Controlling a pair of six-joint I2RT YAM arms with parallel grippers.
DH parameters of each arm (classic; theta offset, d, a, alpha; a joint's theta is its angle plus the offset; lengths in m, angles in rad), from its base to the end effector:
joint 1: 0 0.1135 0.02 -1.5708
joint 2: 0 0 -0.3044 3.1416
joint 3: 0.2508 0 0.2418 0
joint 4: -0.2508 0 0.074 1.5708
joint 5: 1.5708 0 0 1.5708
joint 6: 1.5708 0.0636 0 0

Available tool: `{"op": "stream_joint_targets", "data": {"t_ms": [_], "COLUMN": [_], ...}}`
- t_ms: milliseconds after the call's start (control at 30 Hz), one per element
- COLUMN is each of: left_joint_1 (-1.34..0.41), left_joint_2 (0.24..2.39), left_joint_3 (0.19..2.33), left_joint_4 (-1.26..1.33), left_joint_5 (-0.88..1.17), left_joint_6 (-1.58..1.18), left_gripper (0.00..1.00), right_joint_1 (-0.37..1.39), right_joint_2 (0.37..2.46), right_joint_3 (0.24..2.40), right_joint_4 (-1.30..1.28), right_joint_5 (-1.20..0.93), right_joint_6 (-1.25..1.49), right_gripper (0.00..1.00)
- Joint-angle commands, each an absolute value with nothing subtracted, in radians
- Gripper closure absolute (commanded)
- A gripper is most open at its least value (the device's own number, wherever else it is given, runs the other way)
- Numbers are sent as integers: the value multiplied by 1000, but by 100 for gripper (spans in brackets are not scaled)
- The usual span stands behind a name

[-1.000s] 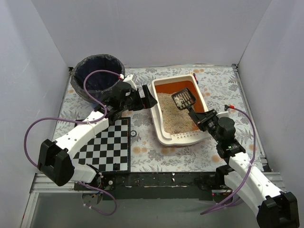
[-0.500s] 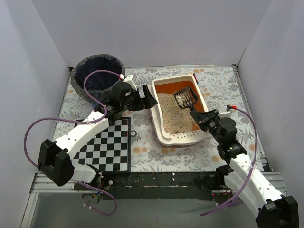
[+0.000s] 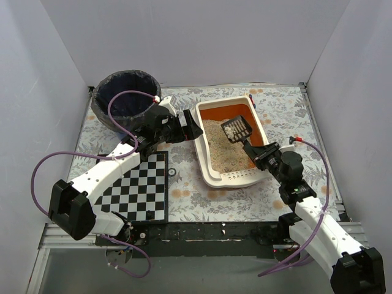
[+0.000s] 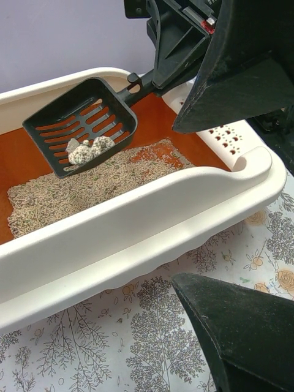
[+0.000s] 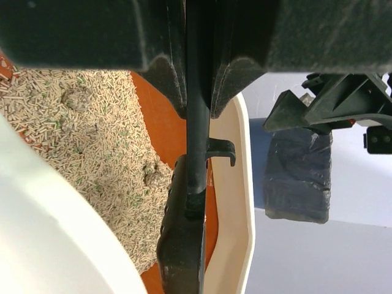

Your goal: Clean the litter box

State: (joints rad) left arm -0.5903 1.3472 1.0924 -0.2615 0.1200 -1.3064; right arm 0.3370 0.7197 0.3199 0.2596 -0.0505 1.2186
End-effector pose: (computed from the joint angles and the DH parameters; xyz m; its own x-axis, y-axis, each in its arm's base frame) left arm 0.2563 -0.1809 0.3417 -0.7241 -0.6684 -0.1702 -0.2288 0.4656 -0.8549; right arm 0.1560 0.0580 0.2590 -0.3997 0.8532 -0.3349 -0.0064 0.3628 0.9318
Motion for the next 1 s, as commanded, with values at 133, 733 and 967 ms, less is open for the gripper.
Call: {"op": "stream_joint_targets", "data": {"t_ms": [133,733,967], "left_joint_1": [-589,-589,-589], "left_joint_2": [1315,1331,1356], "left_joint_3": [1094,1086,1091], "left_joint_4": [-248,-226,-210], "left_joint_5": [124,153,179], "left_joint_6": [-1302,-1331,-1342], "left_gripper": [2,2,2], "right_joint_1": [336,330,308], "right_joint_2": [649,709,664], "right_joint_3": [316,224,262], "right_joint_4": [256,523,376], "right_joint_5": [72,-104,-84], "right_joint_6": [1322,1594,1597], "right_gripper": [99,99,99]}}
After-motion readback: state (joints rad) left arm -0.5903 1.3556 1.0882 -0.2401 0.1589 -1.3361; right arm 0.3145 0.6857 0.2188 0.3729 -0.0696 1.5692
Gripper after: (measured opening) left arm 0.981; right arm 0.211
